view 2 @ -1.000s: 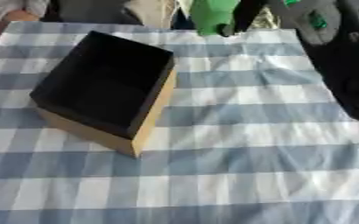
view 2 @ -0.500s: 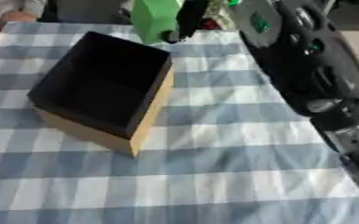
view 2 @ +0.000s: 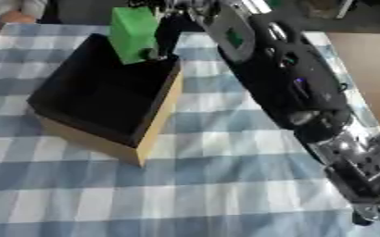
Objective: Pick up objects on the table and place them in the box.
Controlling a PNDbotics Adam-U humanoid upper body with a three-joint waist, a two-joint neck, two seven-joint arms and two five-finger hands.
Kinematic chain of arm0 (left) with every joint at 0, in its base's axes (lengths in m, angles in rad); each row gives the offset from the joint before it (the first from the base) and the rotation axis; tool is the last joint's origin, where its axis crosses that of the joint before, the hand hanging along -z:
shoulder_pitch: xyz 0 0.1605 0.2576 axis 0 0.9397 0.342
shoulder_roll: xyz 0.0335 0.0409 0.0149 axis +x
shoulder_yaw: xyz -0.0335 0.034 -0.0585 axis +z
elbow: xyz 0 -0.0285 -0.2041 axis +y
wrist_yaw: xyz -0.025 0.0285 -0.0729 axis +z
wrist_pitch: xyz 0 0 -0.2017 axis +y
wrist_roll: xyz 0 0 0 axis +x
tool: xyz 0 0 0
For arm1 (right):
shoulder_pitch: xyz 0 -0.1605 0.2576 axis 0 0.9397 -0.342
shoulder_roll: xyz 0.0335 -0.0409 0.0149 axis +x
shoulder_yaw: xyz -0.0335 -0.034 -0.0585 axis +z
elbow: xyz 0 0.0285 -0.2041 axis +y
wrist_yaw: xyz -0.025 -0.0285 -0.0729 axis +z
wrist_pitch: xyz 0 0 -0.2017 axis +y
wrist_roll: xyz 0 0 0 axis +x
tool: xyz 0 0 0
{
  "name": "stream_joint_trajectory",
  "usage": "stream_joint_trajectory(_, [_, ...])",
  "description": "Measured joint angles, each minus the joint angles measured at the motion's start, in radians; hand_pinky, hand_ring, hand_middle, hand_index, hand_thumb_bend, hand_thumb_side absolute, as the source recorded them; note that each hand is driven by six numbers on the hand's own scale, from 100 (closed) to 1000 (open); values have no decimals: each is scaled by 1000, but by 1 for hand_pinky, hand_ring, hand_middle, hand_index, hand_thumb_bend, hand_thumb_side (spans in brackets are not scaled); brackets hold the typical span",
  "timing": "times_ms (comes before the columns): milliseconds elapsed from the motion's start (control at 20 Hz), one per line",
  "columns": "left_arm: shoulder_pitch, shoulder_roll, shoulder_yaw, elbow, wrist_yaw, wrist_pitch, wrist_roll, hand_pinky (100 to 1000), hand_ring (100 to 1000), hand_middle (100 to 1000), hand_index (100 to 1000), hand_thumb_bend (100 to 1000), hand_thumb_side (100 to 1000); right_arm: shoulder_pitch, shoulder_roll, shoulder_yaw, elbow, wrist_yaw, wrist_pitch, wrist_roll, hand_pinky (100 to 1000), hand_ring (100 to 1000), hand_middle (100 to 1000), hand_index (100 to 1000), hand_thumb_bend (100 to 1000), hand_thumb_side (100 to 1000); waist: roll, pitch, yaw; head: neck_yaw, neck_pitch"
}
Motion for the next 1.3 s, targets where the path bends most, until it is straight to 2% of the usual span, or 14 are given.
stream_joint_trajectory(400, [-1, -5, 0, 0, 3, 2, -2, 656, 715, 626, 773, 192, 493, 1, 28, 15, 38, 19, -19, -6, 922, 902, 781, 884, 100, 100, -2, 8, 7, -2, -5])
stream_joint_trajectory(500, [-1, -8, -1, 0, 3, 3, -3, 656, 715, 626, 773, 191, 493, 1, 31, 19, 43, 27, -31, 0, 937, 920, 804, 919, 123, 100, -2, 8, 9, -2, -5])
stream_joint_trajectory(550, [-1, -8, -1, 0, 3, 3, -4, 655, 716, 625, 773, 189, 493, 1, 32, 20, 45, 31, -38, 4, 945, 930, 823, 946, 183, 100, -2, 9, 9, -2, -5])
stream_joint_trajectory(600, [-1, -8, -1, 0, 3, 4, -4, 655, 716, 625, 773, 189, 493, 1, 34, 21, 46, 35, -47, 8, 955, 943, 836, 966, 227, 114, -2, 9, 10, -2, -5])
stream_joint_trajectory(750, [-1, -8, -3, 0, 5, 4, -4, 654, 715, 625, 773, 188, 494, 1, 36, 25, 46, 53, -72, 13, 974, 959, 865, 1000, 285, 288, -4, 10, 10, -2, -5])
stream_joint_trajectory(950, [-1, -8, -5, 0, 6, 4, -4, 654, 715, 624, 773, 189, 493, 0, 36, 25, 46, 81, -101, 8, 990, 973, 887, 1000, 309, 428, -7, 11, 10, -1, -5])
stream_joint_trajectory(1200, [-1, -8, -6, 0, 6, 4, -4, 653, 715, 623, 772, 187, 492, 0, 36, 25, 46, 117, -129, 5, 1000, 980, 897, 1000, 308, 472, -7, 11, 10, 2, -5])
stream_joint_trajectory(1300, [-1, -8, -6, 0, 6, 4, -4, 653, 715, 622, 772, 187, 491, 0, 36, 25, 47, 130, -135, 2, 1000, 979, 896, 1000, 320, 433, -7, 11, 10, 2, -5])
